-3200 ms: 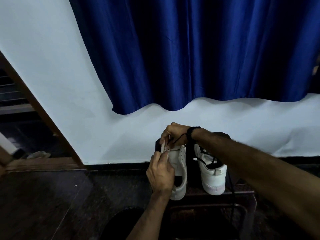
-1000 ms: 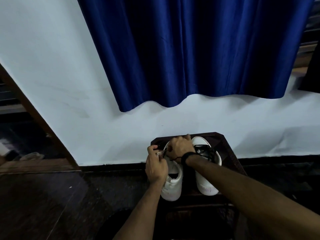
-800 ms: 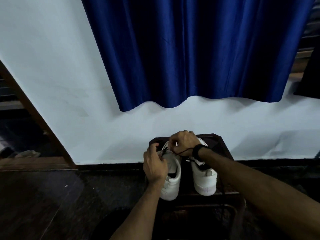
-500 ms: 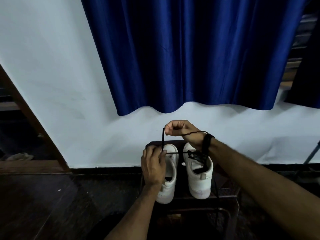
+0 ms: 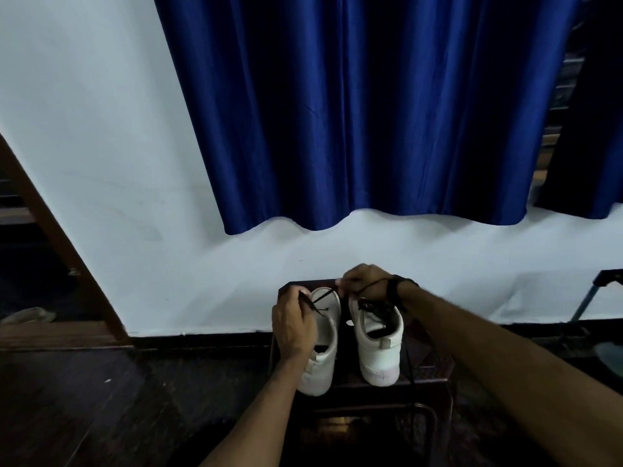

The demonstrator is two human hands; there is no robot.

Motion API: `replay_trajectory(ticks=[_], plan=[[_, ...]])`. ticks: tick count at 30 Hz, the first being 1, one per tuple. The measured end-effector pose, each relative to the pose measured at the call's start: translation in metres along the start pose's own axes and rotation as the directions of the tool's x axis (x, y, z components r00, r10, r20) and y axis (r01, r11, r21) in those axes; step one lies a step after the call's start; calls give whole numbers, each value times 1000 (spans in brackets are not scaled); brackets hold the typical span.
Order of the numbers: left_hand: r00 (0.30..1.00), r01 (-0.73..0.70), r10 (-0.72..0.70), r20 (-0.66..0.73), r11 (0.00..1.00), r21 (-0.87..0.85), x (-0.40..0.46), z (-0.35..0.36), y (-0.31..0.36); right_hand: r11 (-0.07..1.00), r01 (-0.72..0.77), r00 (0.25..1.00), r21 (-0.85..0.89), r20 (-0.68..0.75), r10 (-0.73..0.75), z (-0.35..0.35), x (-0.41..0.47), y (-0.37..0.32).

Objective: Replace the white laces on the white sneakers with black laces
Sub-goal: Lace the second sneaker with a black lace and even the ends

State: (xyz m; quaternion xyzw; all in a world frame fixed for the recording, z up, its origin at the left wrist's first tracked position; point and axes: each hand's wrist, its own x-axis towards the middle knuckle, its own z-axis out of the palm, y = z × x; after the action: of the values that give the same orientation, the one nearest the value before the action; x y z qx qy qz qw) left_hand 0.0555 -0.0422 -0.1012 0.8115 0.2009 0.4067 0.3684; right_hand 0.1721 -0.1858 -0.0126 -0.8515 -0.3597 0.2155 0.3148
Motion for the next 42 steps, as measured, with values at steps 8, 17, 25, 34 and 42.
replay_trajectory(ticks=[8,17,25,34,42], plan=[[922,211,-179,345,976,-58,33,-4,29,905,-25,999,425,-12,34,-30,-18,-29],[958,225,-249,141,960,165,27,-12,11,716,111,993,689,-113,-45,-78,-50,-36],[958,29,34,286,977,-211,-4,-20,58,876,134,991,464,-75,-112,-52,-41,-68],[934,274,-155,321,890,-364,41,-47,89,844,63,998,532,-33,-53,-51,-62,-65],[925,312,-290,-244,948,59,18,-63,81,586,97,994,805,-106,-20,-63,-83,-34]])
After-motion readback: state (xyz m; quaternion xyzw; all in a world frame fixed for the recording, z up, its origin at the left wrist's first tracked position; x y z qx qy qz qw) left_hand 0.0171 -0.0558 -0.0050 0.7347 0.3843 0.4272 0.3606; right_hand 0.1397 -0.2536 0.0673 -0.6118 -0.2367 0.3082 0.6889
